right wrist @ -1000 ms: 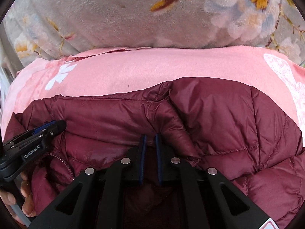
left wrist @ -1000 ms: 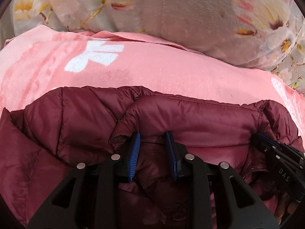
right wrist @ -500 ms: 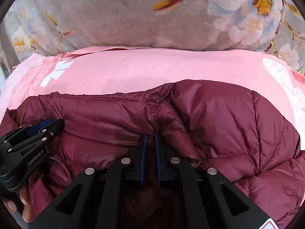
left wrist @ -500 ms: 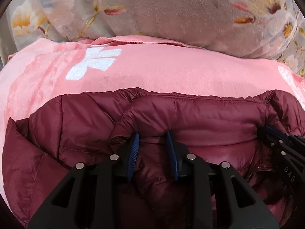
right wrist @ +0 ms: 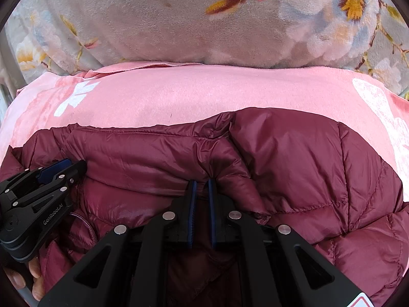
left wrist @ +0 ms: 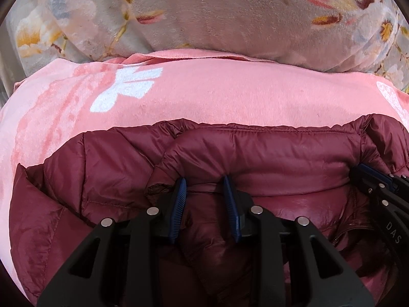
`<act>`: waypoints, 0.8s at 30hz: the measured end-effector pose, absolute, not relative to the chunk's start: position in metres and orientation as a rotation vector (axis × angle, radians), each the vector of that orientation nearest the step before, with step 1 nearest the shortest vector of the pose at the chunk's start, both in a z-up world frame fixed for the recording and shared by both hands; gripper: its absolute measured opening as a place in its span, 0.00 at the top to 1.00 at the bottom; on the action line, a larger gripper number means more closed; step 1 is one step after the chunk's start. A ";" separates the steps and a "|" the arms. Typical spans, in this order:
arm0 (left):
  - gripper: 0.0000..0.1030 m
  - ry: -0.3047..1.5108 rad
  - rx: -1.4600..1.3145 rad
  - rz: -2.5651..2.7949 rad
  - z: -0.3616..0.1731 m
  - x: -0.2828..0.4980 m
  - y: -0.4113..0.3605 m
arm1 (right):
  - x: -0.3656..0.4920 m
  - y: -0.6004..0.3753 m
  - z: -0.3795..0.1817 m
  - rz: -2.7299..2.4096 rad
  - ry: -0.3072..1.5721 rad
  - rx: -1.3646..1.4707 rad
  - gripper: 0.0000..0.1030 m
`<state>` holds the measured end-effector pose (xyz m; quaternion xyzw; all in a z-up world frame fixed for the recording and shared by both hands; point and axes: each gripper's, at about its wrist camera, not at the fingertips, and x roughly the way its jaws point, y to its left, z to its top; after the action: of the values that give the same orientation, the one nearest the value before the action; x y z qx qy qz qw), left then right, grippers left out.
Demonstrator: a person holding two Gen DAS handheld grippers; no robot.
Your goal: Fold large clothes
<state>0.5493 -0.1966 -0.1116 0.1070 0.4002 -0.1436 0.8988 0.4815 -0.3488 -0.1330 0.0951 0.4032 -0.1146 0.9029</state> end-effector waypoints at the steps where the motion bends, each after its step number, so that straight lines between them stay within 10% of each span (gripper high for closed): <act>1: 0.71 0.828 0.224 -0.296 -0.112 0.549 -0.197 | 0.481 -0.349 -0.133 -0.237 0.834 0.197 0.95; 24: 0.70 0.805 0.311 -0.249 -0.113 0.546 -0.207 | 0.484 -0.346 -0.133 -0.250 0.843 0.167 0.95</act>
<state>0.5455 -0.2066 -0.1127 0.1504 0.3889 -0.1205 0.9009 0.4839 -0.3460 -0.1330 0.0806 0.4076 -0.1207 0.9015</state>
